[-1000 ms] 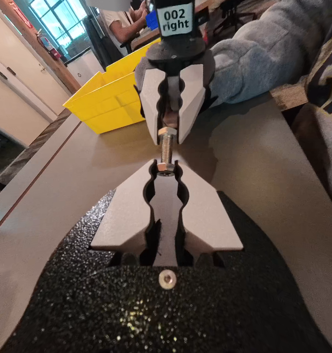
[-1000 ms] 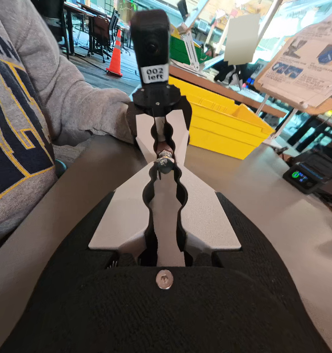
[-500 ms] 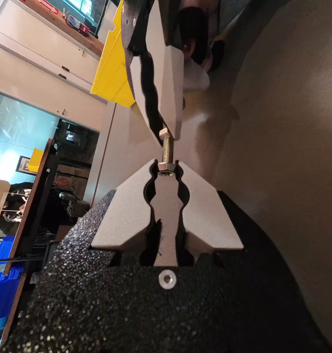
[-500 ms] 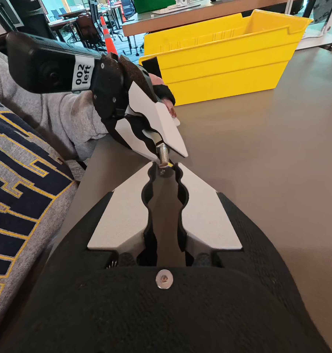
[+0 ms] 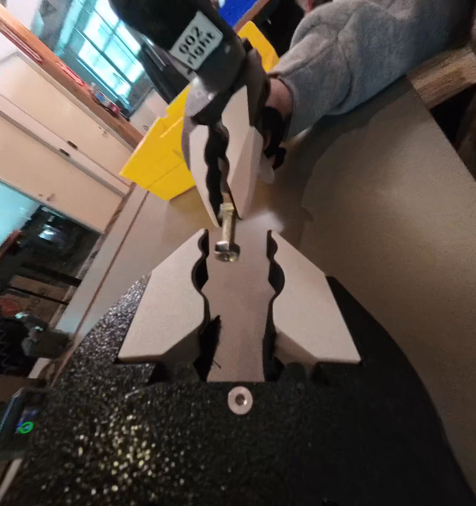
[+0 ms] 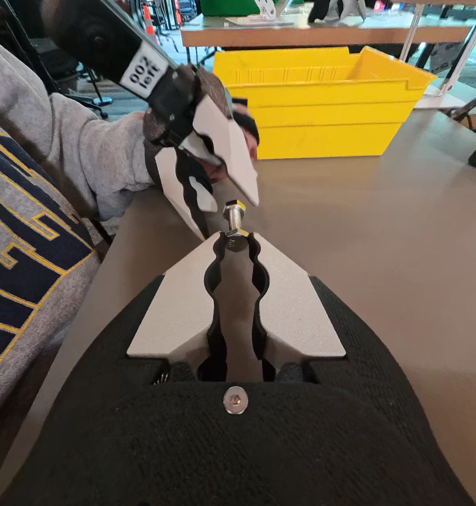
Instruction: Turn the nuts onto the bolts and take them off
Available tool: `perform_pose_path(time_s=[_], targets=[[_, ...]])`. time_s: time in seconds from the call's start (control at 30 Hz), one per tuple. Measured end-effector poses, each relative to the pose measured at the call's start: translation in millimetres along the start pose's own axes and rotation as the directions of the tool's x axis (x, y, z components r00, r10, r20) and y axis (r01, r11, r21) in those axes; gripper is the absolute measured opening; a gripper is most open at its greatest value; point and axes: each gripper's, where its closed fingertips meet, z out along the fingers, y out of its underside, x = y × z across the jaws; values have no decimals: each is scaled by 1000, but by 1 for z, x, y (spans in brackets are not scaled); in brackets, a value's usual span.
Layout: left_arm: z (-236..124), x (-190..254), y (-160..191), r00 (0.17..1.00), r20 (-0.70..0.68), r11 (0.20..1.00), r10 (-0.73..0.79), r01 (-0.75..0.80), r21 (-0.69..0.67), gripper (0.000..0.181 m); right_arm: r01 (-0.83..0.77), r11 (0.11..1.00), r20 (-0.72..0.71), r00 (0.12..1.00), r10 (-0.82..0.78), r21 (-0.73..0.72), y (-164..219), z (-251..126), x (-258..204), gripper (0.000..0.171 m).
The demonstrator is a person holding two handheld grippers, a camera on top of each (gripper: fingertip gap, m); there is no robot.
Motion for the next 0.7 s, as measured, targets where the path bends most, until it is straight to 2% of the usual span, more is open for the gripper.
perform_pose_path(time_s=[0.03, 0.1, 0.13, 0.23, 0.3, 0.47, 0.6, 0.7], targets=[[3, 4, 9, 998, -38, 998, -46, 45, -40, 42, 17, 999, 6, 1000, -18, 33, -6, -2, -2, 16], [8, 12, 32, 982, -108, 977, -156, 137, -164, 34, 43, 995, 8, 999, -44, 89, -17, -6, -5, 16], [9, 11, 33, 978, -109, 972, -178, 158, -172, 41, 49, 994, 7, 999, -50, 101, -19, -7, -6, 16], [2, 0, 5, 989, -56, 991, -136, 136, -4, 44, 44, 995, -5, 999, -43, 89, -17, -9, -2, 16], [-4, -5, -4, 995, -13, 993, -103, 103, 53, 44, 37, 996, -11, 999, -36, 81, -14, -9, 0, 16], [6, 2, 24, 980, -61, 978, -191, 184, -102, 43, 65, 998, -68, 996, -64, 20, -4, -4, 8, 16], [14, 14, 41, 951, -111, 938, -288, 257, -232, 39, 150, 989, -271, 951, -145, -4, -1, -8, 33, 16], [13, 19, 35, 930, -143, 928, -339, 306, -212, 42, 224, 974, -479, 858, -184, 27, -7, -19, 54, 16]])
